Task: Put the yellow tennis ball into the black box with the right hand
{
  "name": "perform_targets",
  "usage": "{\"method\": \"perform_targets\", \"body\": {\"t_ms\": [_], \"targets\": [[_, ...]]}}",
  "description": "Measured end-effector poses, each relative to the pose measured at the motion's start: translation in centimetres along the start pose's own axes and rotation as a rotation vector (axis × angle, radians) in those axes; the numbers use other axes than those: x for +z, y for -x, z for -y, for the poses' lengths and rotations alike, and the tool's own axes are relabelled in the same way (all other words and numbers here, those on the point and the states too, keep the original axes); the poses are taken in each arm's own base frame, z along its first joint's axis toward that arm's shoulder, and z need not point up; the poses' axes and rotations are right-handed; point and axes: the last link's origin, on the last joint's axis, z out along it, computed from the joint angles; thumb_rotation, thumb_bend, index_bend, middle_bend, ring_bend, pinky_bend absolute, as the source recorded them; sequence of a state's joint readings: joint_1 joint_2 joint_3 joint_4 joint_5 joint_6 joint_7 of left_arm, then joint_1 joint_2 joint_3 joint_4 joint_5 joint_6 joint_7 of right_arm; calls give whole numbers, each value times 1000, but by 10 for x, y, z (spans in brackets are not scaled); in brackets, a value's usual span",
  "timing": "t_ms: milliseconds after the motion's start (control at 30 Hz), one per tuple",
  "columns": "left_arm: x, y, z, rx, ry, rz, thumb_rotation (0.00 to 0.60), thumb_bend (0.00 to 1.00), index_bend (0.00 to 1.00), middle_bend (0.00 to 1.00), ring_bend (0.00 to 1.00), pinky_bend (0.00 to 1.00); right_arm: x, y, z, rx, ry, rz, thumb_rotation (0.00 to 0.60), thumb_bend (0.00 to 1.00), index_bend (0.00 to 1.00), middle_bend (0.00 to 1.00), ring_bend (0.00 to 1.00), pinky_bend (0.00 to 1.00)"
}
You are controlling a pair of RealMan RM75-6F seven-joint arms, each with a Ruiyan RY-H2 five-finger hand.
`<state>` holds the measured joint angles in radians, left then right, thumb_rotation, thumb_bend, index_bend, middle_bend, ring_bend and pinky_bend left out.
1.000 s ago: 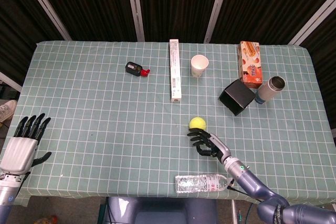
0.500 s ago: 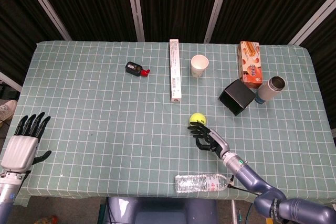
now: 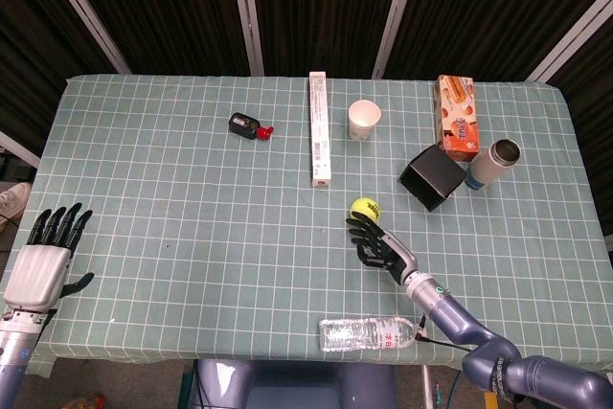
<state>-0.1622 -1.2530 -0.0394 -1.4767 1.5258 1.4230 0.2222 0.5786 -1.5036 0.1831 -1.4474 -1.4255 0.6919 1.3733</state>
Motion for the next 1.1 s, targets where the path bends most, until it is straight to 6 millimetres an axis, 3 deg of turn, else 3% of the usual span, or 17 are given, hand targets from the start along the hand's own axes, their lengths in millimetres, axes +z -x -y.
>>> {"method": "perform_targets", "body": {"t_ms": [533, 767, 1100], "targets": [[4, 3, 3, 3, -16, 14, 600, 116, 0, 0, 0, 11, 11, 4, 7, 95, -37, 67, 600, 679, 0, 49, 57, 82], [5, 4, 4, 4, -22, 18, 600, 116, 0, 0, 0, 11, 20, -3, 9, 100, -73, 59, 600, 679, 0, 31, 17, 1], [7, 5, 5, 5, -34, 26, 600, 116, 0, 0, 0, 11, 34, -16, 9, 74, -133, 20, 600, 679, 0, 30, 1, 0]]}}
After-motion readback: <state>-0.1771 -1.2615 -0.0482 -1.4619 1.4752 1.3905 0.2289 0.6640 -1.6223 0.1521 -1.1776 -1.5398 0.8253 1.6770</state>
